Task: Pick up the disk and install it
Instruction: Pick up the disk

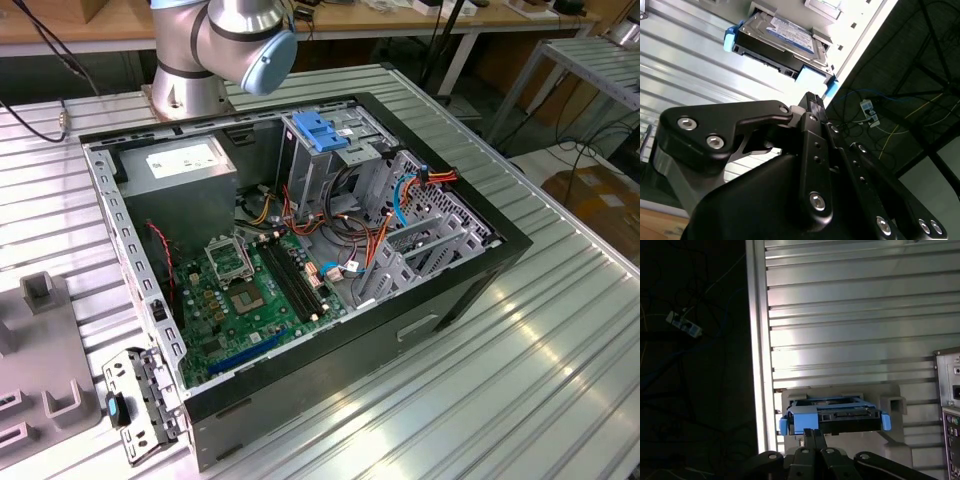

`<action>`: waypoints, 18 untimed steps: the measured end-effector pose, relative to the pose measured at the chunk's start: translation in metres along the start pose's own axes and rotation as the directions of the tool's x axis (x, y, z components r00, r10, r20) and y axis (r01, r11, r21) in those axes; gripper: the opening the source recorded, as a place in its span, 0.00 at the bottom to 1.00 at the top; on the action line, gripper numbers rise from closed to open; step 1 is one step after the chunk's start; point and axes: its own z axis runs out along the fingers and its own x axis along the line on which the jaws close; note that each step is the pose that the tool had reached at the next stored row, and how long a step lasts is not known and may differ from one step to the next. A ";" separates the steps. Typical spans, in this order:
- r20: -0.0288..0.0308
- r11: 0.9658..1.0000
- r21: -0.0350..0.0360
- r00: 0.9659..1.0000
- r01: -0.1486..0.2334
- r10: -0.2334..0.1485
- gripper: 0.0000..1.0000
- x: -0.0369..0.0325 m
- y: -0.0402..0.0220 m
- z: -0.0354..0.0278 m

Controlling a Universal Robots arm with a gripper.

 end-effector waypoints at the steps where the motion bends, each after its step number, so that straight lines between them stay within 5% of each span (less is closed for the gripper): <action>1: 0.000 1.000 0.000 1.000 0.000 0.000 0.11 0.0000 0.0000 0.0000; 9: 0.000 1.000 0.000 1.000 0.000 0.000 0.11 0.0003 0.0000 0.0000; 18: -0.002 0.999 0.002 0.999 0.042 -0.042 0.11 0.0003 0.0000 0.0000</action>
